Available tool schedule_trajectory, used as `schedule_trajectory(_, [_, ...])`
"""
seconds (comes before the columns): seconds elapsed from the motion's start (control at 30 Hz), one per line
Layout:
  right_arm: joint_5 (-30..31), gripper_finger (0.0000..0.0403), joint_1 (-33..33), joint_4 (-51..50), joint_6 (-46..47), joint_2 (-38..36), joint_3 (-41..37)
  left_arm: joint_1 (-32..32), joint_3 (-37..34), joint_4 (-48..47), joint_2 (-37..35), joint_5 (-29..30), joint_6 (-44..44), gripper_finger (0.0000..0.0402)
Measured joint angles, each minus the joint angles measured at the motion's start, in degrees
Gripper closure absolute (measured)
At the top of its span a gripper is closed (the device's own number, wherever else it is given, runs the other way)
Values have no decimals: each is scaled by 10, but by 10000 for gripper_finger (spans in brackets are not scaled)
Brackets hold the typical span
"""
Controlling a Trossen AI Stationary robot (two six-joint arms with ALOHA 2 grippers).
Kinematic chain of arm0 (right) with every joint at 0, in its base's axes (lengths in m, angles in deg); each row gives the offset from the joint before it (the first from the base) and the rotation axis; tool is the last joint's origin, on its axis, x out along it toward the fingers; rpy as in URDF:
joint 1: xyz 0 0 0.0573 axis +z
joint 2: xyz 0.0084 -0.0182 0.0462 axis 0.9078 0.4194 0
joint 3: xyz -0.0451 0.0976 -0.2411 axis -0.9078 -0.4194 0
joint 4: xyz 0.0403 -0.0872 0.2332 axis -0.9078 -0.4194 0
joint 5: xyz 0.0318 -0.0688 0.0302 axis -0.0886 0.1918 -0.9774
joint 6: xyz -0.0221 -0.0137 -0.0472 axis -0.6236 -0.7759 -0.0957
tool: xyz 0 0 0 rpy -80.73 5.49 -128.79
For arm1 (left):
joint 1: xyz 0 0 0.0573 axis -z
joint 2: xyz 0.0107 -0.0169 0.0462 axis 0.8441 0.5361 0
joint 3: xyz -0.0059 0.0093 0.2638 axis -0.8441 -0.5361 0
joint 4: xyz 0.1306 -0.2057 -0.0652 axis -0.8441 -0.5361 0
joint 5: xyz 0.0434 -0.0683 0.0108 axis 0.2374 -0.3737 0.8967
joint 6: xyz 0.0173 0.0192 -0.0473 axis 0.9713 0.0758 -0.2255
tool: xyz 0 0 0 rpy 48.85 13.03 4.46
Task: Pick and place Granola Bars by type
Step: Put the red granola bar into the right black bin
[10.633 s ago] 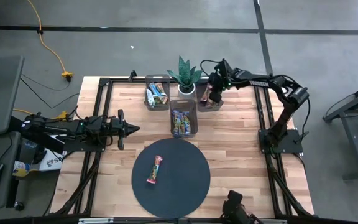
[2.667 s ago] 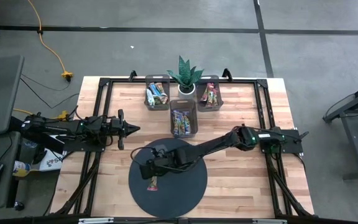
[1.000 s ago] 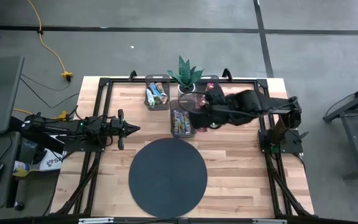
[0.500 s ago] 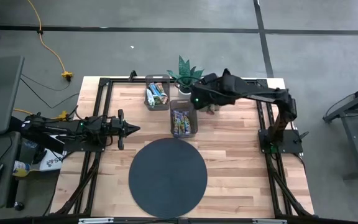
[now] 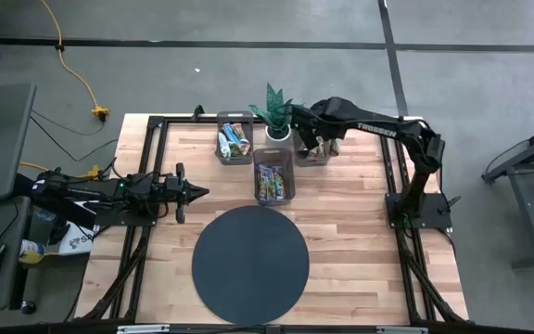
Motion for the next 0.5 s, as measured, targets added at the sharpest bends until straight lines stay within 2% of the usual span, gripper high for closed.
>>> schedule_trajectory(0.23, [-49,369,-47,165,-169,0,-42,0,0,0,0,0,0,400])
schedule_trajectory(0.5, [-128,367,-98,274,-243,0,-111,0,0,0,0,0,0,400])
